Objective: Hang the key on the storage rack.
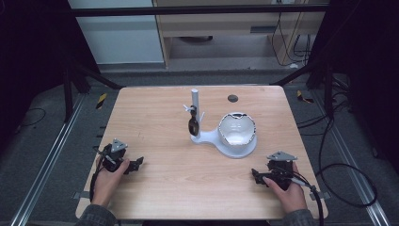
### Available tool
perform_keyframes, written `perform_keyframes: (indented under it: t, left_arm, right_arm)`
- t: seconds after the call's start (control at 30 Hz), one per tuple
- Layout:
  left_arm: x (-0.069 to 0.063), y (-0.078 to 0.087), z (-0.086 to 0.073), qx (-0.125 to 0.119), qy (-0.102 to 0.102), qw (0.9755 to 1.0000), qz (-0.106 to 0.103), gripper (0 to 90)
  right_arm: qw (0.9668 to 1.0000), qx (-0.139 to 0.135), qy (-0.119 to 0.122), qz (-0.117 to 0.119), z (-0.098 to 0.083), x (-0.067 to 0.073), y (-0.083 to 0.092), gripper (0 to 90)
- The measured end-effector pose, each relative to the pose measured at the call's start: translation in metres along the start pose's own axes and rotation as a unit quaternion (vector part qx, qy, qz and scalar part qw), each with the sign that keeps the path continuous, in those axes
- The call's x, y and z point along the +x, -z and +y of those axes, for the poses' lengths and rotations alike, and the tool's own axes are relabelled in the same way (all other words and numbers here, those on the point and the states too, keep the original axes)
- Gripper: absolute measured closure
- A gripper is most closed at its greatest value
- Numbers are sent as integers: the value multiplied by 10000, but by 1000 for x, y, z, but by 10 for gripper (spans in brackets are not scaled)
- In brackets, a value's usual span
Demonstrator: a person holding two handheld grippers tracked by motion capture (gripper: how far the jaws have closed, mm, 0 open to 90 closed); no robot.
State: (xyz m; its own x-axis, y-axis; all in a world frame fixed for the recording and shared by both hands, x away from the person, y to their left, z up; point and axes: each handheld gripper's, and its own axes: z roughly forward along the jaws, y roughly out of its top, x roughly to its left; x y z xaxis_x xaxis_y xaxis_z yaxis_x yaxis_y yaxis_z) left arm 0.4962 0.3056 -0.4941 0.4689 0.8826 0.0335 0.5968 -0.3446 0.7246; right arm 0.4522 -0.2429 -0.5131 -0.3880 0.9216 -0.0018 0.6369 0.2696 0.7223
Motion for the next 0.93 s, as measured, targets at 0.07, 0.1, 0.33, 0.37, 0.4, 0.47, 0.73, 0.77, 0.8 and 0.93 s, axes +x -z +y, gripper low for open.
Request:
perform_keyframes:
  t: [0.07,0.1,0.33,0.37,0.4,0.47,0.73,0.77,0.8,0.93]
  left_arm:
    - [-1,-2,-1,6,-11,9999,-110,88]
    - [-1,-3,-2,31,-14,9999,-137,87]
    - [-3,-10,-7,-3,46,9997,-251,59]
    - [-3,-10,-7,-29,46,9997,-234,58]
    - [-3,-11,-8,-33,34,9997,-230,56]
    - [-3,-11,-7,9,-61,9998,-190,55]
    - [-3,-13,-7,61,-97,9998,-159,14]
    - [-3,-13,-7,64,-87,9998,-152,12]
    - [-3,-13,-6,77,-64,9998,-145,7]
    - [-2,-14,-6,94,-48,9998,-146,0]
  right_arm:
    - [10000,2,-11,-11,0,0,0,4]
    - [10000,4,-16,-11,0,0,0,4]
    - [10000,5,-76,-37,0,1,1,4]
    - [10000,2,-71,-41,0,1,1,4]
    - [10000,-5,-45,-55,-1,1,1,4]
    - [10000,-6,-46,-58,-1,1,1,4]
    - [9999,2,-75,-77,-1,2,1,4]
    - [9999,2,-78,-82,-1,2,1,4]
    - [9999,3,-81,-86,-1,2,1,4]
    - [9999,-3,-90,-93,-2,3,2,4]
